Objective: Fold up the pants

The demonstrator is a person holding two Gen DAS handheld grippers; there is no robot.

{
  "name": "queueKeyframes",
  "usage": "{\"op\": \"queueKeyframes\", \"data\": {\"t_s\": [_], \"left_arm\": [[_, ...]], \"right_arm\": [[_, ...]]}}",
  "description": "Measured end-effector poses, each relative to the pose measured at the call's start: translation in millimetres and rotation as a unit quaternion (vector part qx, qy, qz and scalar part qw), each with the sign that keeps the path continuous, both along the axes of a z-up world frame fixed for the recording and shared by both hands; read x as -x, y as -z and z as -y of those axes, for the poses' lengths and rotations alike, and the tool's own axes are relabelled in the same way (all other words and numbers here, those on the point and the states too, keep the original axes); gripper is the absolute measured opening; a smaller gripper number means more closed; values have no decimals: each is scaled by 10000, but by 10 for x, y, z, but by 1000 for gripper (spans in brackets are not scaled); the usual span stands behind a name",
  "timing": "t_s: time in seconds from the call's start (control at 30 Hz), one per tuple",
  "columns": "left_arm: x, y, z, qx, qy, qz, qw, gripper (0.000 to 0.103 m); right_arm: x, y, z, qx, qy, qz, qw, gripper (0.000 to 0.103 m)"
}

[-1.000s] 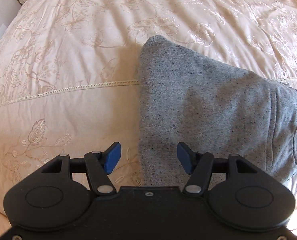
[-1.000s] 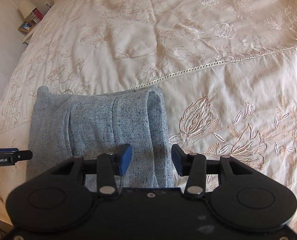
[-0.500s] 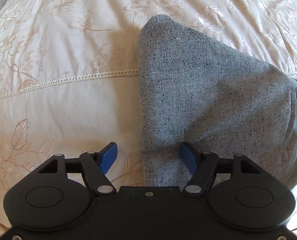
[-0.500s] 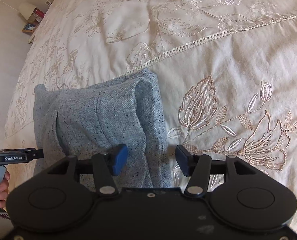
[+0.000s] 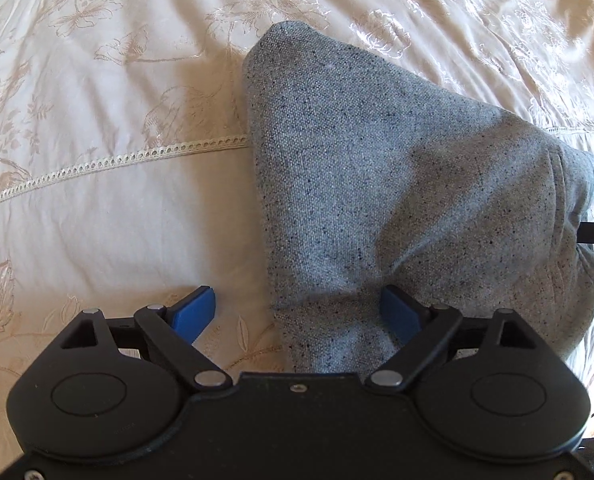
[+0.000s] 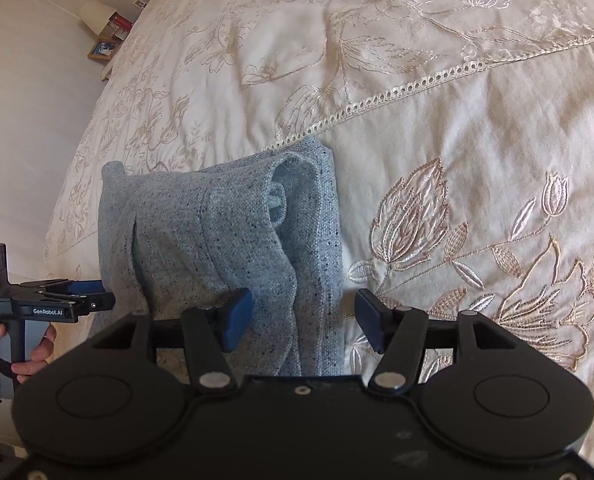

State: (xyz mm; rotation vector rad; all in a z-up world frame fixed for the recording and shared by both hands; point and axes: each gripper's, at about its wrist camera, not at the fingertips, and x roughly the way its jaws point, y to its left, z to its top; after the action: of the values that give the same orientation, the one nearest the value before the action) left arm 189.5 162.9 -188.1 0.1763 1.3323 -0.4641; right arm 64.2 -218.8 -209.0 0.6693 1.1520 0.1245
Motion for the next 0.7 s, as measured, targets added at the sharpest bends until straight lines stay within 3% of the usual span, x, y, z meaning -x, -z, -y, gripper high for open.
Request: {"op": "queueKeyframes", "data": {"t_s": [0.2,0.3,0.4,0.47,0.5,0.53,0.6,0.63,0.7], "left_arm": [[-140,1,51,156,-97,37,9998,96],[-184,65,144,76,-46,117,9999,101],[-206,96,174,249,-234,140,9993,102],[-203,71,133,548,-380,85,9977,93],[-196,41,111,778,-423,4,9961,74],[-185,21,110,964,-451,-99,9943,59],[-138,-40,155,931,-519,5,9943,51],[-103,-66,174,854,-492,111,9951,41],[-54,-120,168,799,-535,255,9950,29]], "right_arm": [[-95,25,-52,-180,-172,171,9995,65],[-129,39,-99,-268,-43,264,9993,69],[-111,47,-82,-411,108,236,9988,70],[-89,14,-54,-492,236,178,9983,65],[-74,-21,-58,-474,267,182,9984,62],[-58,-75,-83,-359,262,193,9988,52],[-34,-203,-165,-101,148,278,9995,42],[-22,-284,-218,31,94,328,9994,37],[0,-440,-302,275,26,421,9987,34]]}}
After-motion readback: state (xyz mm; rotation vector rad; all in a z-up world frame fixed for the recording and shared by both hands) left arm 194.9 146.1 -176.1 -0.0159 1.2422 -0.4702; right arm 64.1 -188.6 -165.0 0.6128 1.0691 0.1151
